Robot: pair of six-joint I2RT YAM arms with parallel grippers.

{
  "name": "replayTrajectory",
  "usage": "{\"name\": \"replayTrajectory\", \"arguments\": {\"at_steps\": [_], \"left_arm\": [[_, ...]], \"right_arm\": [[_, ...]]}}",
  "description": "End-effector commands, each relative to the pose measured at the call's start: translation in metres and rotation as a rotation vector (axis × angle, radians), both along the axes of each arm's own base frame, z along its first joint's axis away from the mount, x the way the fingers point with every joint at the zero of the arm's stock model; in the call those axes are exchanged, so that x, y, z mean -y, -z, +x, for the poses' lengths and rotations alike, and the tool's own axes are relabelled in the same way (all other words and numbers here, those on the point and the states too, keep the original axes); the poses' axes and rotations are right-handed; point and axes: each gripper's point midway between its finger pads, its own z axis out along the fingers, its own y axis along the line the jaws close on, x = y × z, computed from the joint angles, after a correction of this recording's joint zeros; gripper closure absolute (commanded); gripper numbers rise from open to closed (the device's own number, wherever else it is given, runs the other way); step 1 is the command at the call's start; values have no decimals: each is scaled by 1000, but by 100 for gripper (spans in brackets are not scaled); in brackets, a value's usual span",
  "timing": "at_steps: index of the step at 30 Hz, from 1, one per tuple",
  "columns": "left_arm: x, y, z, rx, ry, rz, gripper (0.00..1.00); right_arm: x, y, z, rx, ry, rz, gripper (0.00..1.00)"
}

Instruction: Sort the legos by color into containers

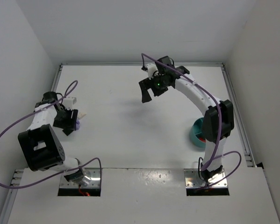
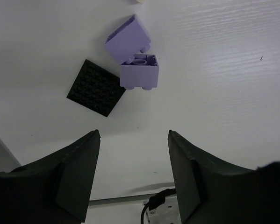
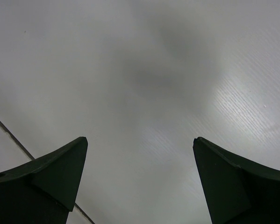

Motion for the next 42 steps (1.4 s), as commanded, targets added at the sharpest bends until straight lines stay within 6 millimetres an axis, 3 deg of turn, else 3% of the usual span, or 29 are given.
{"name": "replayTrajectory", "arguments": {"at_steps": [1,14,21,27,31,34,42], "left_arm": [[0,6,8,30,19,20,34],[20,40,25,2,-36,-60,38],[29,44,35,3,-24,-51,48],[25,48,37,-6,-30,-32,57],[19,53,40,-10,-57,-7,57],[19,57,41,-25,-66,-13,52],[28,58,48,-22,-69,-40,48]], "right_arm": [[-15,0,2,26,-36,14,5],[-22,5,-3,29,-47,-12,5],[-22,8,-8,25,-52,-23,5],[-21,7,-10,25,-52,-23,5],[-18,7,-11,29,-47,-30,5],[-18,3,-11,41,-54,-28,5],[-18,2,-11,48,-53,-24,5]]}}
